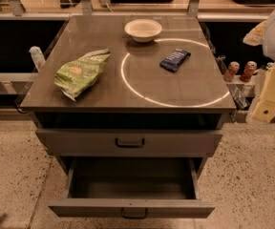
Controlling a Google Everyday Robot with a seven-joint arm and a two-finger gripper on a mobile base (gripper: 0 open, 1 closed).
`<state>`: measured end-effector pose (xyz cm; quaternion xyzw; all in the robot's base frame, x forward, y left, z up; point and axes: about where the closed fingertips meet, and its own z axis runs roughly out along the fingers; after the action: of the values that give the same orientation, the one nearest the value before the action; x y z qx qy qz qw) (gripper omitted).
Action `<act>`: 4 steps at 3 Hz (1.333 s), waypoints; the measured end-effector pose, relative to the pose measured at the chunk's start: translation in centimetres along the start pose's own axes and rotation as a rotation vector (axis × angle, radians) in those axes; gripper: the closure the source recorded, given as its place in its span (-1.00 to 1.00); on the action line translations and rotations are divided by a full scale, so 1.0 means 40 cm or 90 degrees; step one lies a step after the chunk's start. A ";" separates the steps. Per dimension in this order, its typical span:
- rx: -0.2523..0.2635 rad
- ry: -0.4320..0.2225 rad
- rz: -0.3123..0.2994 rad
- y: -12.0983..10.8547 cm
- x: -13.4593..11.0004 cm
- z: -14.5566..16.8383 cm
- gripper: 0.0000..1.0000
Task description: Close middle drawer
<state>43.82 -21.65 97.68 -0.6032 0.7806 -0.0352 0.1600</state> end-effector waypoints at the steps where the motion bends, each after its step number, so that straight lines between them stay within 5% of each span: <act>1: 0.000 0.000 0.000 0.000 0.000 0.000 -1.00; 2: 0.017 -0.011 0.000 0.007 -0.004 -0.003 -1.00; 3: 0.041 -0.064 0.029 0.086 -0.009 -0.002 -1.00; 4: 0.031 -0.136 0.085 0.172 0.058 0.105 -1.00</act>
Offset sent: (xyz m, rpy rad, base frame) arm -0.0056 0.0036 -0.0034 0.0240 -0.0493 -0.0035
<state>38.12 -21.44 91.51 -0.5460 0.7965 0.0211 0.2588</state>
